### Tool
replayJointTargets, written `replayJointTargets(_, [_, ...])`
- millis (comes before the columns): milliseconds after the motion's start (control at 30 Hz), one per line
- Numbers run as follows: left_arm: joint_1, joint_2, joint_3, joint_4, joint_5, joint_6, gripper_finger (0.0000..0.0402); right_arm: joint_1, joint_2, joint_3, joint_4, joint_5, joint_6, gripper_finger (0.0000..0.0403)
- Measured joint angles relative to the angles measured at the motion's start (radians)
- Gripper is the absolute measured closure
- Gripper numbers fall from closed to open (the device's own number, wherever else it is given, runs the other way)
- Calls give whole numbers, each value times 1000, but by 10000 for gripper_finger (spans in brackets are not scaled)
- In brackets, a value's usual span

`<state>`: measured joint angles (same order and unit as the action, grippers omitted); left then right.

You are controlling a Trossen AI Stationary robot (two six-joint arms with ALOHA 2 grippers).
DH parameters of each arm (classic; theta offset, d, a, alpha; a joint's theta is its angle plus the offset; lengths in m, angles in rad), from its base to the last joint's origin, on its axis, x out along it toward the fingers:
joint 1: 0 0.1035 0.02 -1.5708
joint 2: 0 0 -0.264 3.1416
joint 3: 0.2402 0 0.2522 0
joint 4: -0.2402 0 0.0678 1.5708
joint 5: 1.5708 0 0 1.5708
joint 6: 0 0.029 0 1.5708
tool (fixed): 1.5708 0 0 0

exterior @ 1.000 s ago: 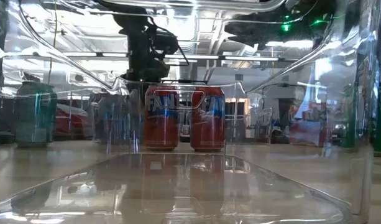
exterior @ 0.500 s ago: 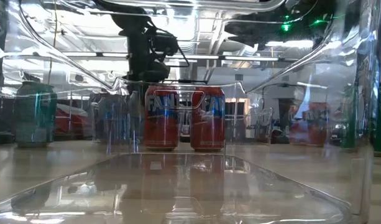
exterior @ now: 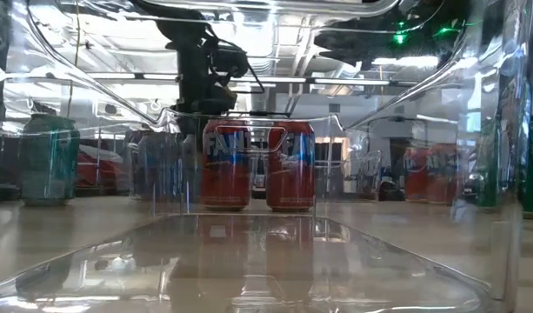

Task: Sort soda cans
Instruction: Put the white and blue soda can into the top left transparent bin, then put the bottom right red soda can into the top right transparent bin

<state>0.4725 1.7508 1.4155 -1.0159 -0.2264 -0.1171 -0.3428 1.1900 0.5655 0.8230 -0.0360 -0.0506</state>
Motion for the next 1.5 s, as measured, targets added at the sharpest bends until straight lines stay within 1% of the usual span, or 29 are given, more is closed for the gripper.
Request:
replayJointTargets(233, [-10,1,16,-73,-112,6,50,0,0,0,0,10,-10,91])
replayJointTargets(633, [-50,-3,16,-64,-201,-34,50,0,0,0,-35,15,-10,91])
replayJointTargets(900, [-72,-3,16,-57,-211,-43,50,0,0,0,-59,15,-3,91])
replayJointTargets(1133, [-88,-12,16,-58,-216,-14,50,0,0,0,-61,16,-3,91])
replayJointTargets(1300, [-92,-49,16,-48,-249,-10,50,-3,0,0,-62,17,-3,91])
replayJointTargets(1500, [-93,-111,16,-50,-254,-10,50,-8,0,0,-76,38,-2,91])
